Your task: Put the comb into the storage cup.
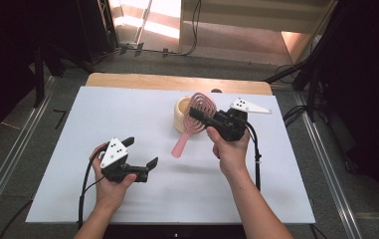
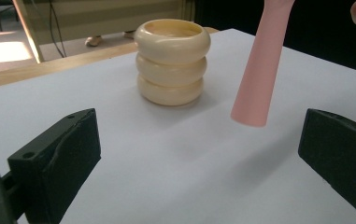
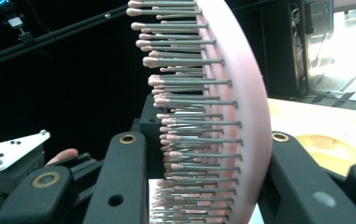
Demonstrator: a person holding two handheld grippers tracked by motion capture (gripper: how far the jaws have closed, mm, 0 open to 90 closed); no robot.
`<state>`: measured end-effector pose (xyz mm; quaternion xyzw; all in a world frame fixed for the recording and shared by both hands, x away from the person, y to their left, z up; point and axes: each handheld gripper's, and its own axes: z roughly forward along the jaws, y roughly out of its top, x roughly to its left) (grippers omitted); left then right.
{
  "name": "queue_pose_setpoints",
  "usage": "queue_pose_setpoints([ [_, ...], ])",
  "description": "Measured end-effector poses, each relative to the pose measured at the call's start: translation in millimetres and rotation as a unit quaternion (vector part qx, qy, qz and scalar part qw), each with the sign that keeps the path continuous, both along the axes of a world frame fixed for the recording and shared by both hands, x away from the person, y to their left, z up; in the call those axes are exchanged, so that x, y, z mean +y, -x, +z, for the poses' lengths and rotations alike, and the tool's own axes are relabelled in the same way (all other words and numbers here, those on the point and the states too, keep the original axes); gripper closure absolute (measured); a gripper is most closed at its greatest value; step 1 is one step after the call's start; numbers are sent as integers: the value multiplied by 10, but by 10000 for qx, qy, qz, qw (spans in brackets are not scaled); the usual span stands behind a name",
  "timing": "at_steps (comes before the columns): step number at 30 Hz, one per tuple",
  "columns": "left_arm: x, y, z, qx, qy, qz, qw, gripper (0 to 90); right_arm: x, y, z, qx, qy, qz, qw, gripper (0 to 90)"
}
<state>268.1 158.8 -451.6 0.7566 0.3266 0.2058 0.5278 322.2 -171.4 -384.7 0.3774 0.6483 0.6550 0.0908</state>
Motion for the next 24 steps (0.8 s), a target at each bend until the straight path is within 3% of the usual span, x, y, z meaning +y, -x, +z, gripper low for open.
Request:
queue_pose_setpoints([
  [5,164,43,-11,-140,39,106,9998,2,-18,-36,55,-74,27,-57,10000,638],
  [24,712,127,-63,-193,126,548,9982,2,-206,-200,217,-271,49,-236,9993,639],
])
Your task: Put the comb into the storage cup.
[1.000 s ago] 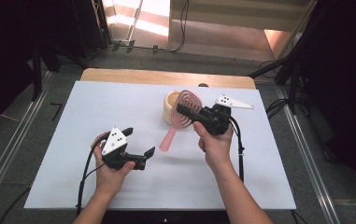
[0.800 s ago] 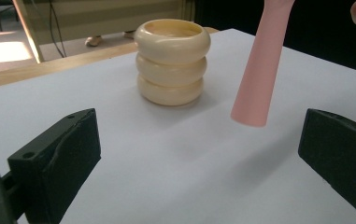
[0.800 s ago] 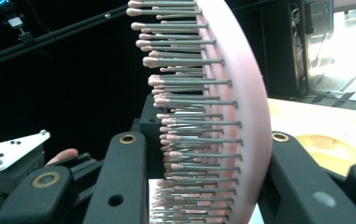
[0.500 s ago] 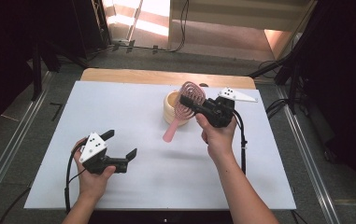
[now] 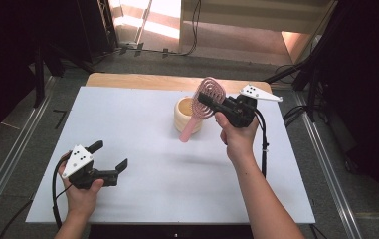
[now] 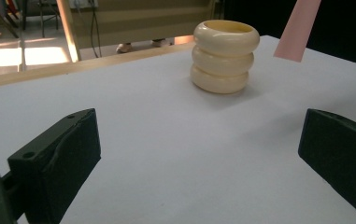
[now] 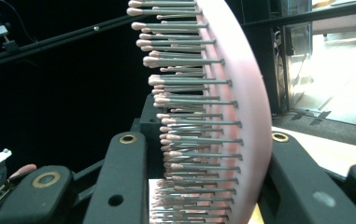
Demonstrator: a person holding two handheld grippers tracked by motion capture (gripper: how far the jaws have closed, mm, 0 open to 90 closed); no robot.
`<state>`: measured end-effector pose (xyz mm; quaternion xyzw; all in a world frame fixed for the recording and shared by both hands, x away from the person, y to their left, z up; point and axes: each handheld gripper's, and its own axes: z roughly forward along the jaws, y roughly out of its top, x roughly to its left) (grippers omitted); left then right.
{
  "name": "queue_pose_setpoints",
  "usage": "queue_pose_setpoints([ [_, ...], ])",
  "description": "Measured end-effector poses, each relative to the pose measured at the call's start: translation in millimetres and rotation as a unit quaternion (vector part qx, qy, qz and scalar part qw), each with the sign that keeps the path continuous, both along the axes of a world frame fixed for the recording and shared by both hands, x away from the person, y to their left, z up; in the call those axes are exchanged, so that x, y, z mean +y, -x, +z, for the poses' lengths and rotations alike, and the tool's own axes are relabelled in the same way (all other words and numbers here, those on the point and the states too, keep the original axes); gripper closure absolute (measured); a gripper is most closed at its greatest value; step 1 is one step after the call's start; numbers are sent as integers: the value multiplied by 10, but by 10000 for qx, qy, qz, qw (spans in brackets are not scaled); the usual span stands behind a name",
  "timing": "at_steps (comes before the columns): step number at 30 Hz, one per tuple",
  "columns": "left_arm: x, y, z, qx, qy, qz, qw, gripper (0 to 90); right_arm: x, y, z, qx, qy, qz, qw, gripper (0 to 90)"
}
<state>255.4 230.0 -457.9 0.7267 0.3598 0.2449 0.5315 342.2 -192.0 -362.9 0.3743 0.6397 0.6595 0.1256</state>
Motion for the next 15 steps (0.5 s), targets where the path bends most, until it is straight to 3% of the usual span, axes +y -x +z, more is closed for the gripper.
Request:
queue_pose_setpoints([
  [4,94,23,11,-76,8,87,9999,1,-44,-31,22,-11,-27,-49,10000,638],
  [15,286,85,-40,-52,19,237,9997,1,-110,-104,108,-99,-1,-125,9999,639],
])
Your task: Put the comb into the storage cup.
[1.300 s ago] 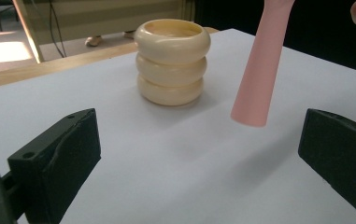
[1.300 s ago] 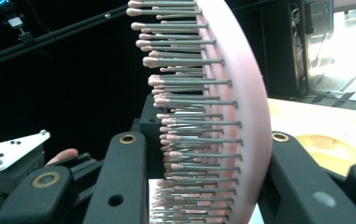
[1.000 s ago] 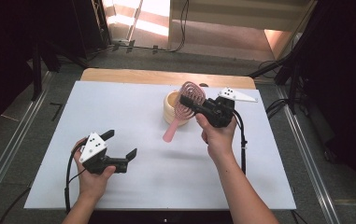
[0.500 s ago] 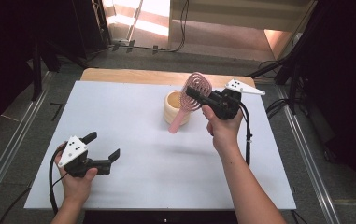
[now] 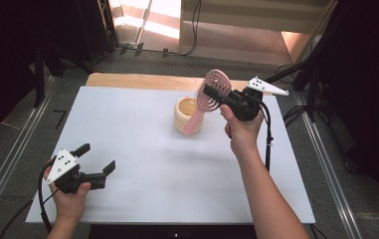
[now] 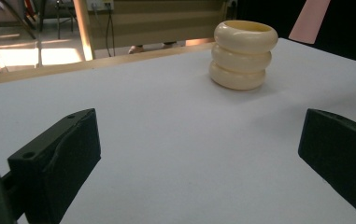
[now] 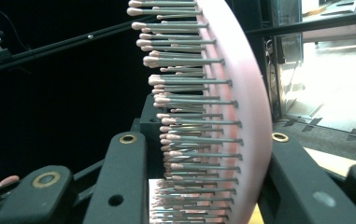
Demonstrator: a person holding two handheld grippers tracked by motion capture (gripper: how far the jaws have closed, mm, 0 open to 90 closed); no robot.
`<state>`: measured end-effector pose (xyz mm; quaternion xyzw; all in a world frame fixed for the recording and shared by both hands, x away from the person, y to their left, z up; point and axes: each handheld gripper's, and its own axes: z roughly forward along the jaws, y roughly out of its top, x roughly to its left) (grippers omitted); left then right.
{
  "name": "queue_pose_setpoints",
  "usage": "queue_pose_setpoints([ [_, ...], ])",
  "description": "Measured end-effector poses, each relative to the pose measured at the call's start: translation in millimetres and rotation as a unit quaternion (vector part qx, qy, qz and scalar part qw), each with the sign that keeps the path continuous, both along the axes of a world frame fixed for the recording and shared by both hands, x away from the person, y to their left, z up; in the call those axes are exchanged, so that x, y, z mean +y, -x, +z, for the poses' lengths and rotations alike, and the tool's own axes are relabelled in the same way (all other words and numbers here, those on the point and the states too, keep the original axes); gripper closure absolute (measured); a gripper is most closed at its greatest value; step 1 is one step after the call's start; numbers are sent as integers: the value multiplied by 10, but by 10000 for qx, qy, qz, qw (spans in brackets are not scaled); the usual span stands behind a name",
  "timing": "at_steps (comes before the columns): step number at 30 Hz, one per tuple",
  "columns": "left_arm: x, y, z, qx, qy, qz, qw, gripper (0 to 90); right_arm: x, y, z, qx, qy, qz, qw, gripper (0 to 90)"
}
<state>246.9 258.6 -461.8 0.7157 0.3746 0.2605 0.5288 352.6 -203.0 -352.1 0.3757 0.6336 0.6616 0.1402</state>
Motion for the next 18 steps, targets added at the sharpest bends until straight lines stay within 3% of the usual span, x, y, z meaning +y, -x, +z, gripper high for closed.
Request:
queue_pose_setpoints([
  [18,190,86,-63,-13,-33,160,9999,1,-9,-154,143,-110,65,-121,9998,639],
])
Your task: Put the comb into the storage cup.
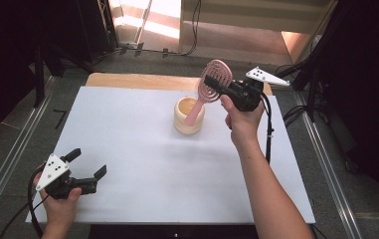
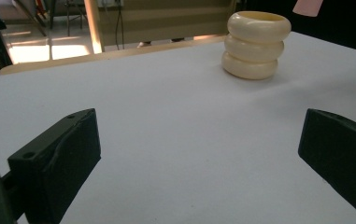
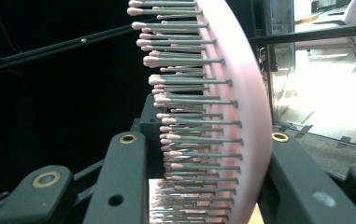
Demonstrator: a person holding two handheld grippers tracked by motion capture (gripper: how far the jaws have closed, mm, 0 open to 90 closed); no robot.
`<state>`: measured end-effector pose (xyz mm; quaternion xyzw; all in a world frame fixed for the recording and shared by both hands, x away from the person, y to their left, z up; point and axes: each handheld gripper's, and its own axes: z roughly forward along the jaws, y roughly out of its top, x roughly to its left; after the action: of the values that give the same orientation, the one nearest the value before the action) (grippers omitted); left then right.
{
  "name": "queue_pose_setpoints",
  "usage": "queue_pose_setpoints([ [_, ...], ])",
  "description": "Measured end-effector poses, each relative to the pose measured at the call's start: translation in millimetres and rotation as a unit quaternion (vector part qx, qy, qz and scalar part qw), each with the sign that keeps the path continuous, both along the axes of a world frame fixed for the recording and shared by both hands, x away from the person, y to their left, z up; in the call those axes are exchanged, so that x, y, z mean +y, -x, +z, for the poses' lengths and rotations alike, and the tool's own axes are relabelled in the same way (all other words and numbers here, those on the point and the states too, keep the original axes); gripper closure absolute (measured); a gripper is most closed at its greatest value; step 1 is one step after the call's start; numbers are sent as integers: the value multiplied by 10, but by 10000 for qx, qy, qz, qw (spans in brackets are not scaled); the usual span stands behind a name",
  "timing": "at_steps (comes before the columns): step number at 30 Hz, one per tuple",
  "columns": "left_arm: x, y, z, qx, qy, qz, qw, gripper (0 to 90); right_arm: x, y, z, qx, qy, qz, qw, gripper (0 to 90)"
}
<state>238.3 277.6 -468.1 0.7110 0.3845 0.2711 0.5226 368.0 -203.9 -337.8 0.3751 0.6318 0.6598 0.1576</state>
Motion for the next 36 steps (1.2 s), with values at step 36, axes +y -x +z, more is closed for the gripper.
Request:
queue_pose_setpoints([
  [36,43,33,10,-76,30,25,10000,2,-17,-481,39,24,71,-371,9993,639],
])
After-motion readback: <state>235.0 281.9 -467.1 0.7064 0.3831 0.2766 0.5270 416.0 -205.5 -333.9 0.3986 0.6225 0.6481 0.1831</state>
